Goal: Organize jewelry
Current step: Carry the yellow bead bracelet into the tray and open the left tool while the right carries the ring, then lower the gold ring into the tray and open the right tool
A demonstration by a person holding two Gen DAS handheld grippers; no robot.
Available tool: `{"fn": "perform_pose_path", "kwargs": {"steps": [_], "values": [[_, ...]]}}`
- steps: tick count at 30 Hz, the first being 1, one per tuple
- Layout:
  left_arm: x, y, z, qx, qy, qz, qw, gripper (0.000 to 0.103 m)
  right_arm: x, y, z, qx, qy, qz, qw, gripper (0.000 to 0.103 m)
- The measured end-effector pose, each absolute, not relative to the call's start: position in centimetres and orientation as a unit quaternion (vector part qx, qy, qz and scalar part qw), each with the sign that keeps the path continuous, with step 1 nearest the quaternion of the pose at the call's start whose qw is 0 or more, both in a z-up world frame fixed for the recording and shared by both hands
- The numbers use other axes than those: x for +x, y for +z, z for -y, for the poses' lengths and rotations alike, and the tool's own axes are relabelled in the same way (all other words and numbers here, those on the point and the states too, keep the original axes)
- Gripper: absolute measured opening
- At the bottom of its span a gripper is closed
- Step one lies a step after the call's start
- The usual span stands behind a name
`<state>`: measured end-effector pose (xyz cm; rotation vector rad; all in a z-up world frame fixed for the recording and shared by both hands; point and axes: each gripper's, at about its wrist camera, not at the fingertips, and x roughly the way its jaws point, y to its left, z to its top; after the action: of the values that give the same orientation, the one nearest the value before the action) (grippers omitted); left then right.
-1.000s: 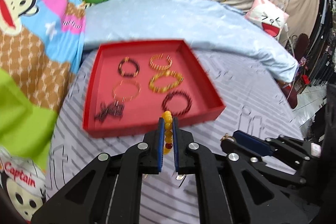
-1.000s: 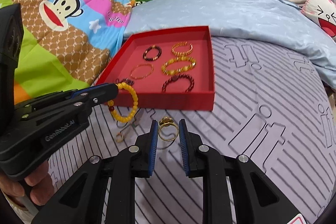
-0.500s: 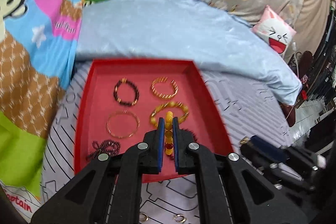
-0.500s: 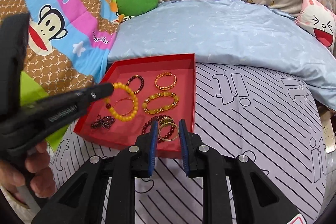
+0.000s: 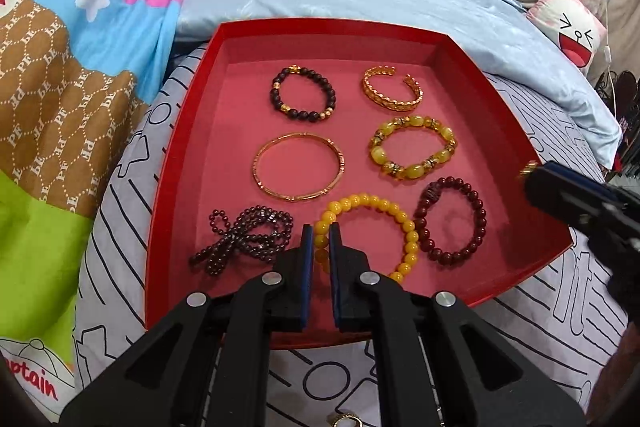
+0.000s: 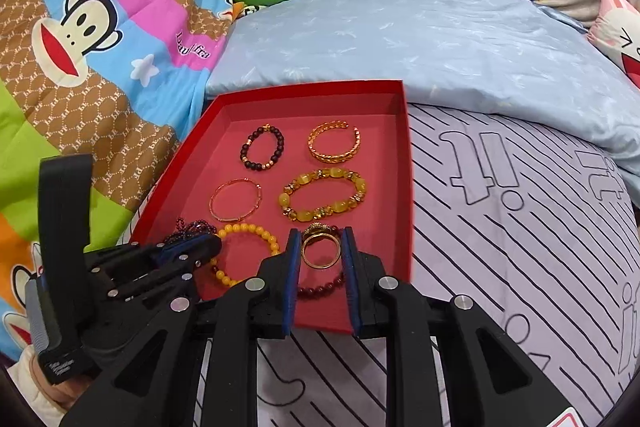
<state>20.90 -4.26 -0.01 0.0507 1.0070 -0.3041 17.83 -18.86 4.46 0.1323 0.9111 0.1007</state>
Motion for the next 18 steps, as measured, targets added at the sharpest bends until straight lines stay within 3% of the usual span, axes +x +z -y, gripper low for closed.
{"fn": "perform_pose_path", "kwargs": {"steps": [18], "values": [[21.3,-0.3,3.8,0.018,-0.134,-0.479,0.867,0.009,22.3,1.4,15.4,0.046,0.077,-0.464,0.881,0.02]]}}
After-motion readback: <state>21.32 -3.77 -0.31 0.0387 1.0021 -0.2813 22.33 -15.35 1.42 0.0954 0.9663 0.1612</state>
